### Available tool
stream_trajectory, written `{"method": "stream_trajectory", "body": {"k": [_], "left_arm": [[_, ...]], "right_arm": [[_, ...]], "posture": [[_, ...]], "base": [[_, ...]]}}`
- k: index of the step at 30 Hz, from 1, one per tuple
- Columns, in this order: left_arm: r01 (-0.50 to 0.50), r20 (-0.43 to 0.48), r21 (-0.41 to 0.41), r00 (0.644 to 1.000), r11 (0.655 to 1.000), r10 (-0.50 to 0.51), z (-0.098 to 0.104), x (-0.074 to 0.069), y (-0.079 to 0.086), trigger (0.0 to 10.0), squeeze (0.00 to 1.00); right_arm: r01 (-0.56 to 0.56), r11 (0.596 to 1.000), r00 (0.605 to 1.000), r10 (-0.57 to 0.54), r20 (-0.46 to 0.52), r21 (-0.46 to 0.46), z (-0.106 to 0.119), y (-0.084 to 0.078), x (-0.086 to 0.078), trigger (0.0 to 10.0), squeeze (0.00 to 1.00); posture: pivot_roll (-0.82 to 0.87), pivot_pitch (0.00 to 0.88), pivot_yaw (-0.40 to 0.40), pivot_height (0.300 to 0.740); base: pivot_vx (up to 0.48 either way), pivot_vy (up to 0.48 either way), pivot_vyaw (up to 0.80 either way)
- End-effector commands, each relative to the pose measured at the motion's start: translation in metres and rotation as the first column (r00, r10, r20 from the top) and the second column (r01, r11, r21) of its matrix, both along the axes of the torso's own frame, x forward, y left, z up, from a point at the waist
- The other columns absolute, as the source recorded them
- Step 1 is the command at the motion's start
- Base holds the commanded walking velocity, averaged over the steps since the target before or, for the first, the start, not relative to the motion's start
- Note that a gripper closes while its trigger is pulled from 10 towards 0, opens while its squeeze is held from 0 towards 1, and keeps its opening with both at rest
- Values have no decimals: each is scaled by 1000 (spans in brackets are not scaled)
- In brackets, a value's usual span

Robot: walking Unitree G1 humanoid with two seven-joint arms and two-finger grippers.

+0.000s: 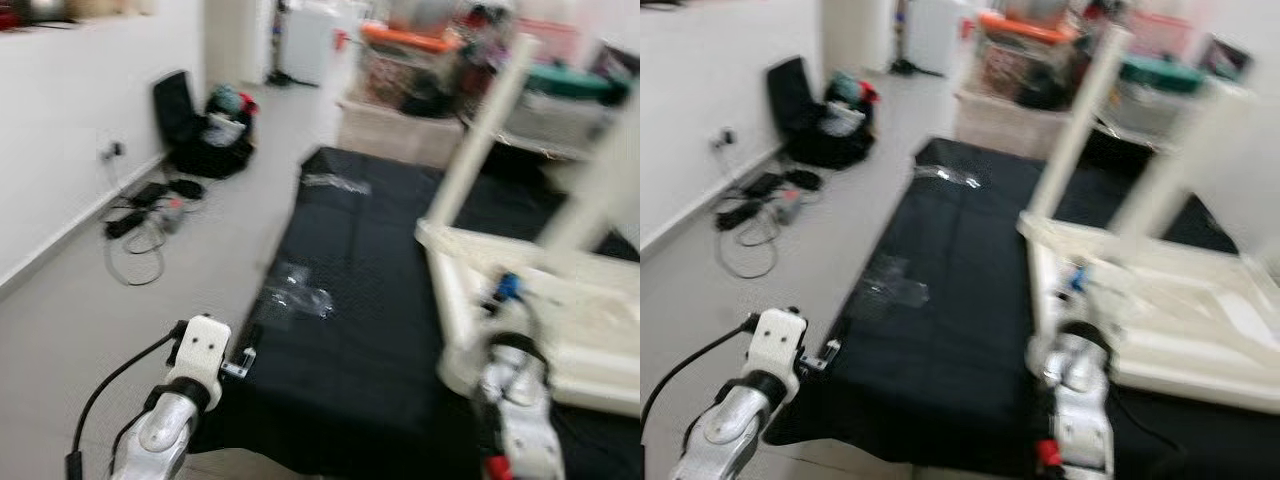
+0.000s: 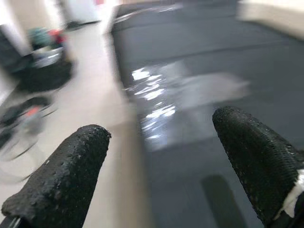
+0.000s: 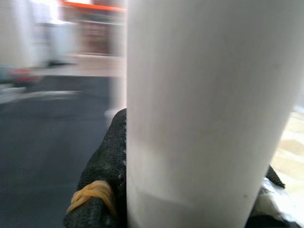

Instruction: Building children table

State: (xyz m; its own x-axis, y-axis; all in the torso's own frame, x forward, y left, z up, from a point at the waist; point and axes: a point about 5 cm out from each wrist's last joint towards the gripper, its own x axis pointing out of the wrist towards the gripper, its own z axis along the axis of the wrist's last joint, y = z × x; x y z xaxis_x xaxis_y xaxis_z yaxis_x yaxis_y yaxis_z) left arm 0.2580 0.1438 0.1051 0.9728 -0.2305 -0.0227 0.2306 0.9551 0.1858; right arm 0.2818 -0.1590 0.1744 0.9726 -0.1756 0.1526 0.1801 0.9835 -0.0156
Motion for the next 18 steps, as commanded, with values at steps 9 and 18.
{"method": "stream_trajectory", "body": {"k": [9, 18], "left_arm": [[2, -13, -6, 1000, 1000, -2, -4, -1, -2, 10000, 0], [-1, -6, -9, 1000, 1000, 1, -3, 0, -3, 10000, 0]], "right_arm": [[-292, 952, 943, 303, 137, -95, 34, 16, 5, 10000, 1000], [-577, 800, 813, 582, -19, -166, 24, 26, 13, 10000, 0]], "posture": [[98, 0, -180, 740], [107, 0, -190, 740]], "base": [[0, 0, 0], [0, 0, 0]]}}
